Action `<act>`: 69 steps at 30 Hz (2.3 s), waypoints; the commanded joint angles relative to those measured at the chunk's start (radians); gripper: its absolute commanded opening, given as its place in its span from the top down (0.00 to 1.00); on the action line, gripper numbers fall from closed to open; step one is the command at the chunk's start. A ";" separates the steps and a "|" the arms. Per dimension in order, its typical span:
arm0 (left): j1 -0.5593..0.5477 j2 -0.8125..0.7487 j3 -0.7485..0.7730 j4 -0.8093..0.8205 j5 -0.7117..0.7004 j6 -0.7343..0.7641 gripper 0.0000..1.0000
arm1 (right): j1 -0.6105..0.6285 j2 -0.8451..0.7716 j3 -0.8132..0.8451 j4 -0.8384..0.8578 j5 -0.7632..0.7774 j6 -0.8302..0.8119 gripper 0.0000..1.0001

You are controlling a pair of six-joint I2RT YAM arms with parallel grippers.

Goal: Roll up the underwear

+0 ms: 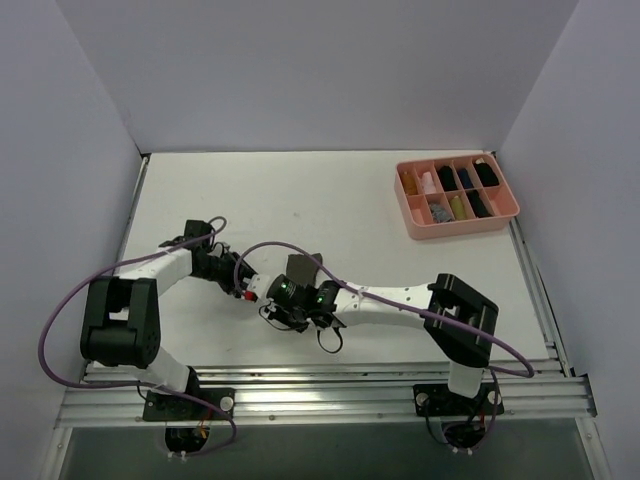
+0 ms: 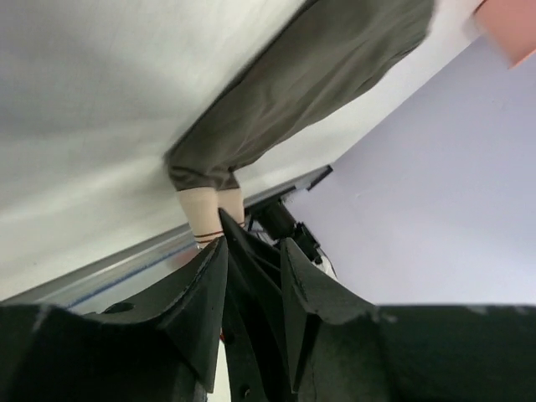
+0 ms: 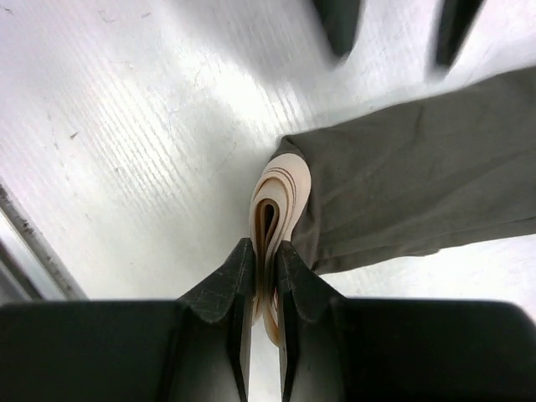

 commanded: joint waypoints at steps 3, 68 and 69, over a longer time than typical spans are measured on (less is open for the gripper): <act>0.059 0.026 0.133 -0.178 -0.115 0.167 0.59 | -0.073 0.006 0.058 -0.095 -0.216 0.127 1.00; -0.161 0.072 -0.193 0.491 -0.348 -0.112 0.46 | -0.579 0.485 0.122 0.126 -0.951 0.439 1.00; -0.167 0.071 -0.196 0.489 -0.356 -0.114 0.46 | -0.582 0.486 0.122 0.118 -0.951 0.437 1.00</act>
